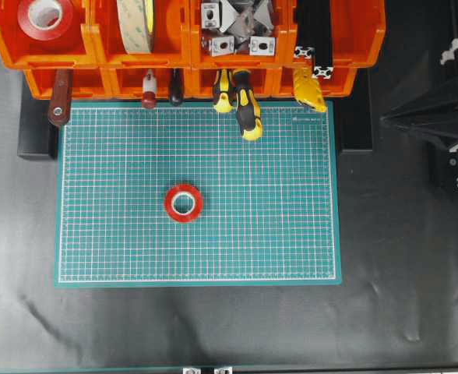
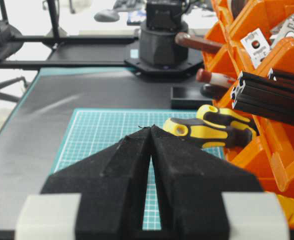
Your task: Pick vinyl tape from container rack with left arm.
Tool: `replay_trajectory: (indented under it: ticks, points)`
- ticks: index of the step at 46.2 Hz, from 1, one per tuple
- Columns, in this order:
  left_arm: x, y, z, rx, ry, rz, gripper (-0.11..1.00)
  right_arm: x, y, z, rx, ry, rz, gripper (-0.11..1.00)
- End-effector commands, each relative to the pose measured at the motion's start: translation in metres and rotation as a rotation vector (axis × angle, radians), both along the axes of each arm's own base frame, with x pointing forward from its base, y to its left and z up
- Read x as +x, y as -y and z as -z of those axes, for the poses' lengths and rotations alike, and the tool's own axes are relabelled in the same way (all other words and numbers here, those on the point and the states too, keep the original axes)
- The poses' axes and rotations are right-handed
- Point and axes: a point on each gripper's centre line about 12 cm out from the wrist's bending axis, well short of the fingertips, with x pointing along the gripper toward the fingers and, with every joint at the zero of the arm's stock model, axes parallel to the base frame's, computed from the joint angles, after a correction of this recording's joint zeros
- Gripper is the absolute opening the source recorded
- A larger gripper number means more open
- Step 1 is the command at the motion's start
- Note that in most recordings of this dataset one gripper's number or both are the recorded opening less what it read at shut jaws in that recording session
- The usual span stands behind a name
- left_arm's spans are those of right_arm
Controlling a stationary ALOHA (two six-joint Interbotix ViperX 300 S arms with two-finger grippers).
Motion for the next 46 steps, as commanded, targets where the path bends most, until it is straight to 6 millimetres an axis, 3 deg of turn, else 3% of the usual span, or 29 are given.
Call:
replay_trajectory:
  ticks: [1, 22, 46]
  points:
    - [0.003, 0.000, -0.002, -0.002, 0.004, 0.000, 0.86, 0.001, 0.000, -0.004, -0.001, 0.006, -0.002, 0.01]
    - [0.009, 0.003, 0.025, -0.002, -0.005, 0.009, 0.86, 0.001, 0.000, -0.001, -0.001, -0.018, -0.002, 0.01]
    - [0.008, 0.004, 0.022, -0.019, 0.107, 0.020, 0.86, 0.000, 0.000, 0.001, 0.000, -0.037, -0.002, 0.01]
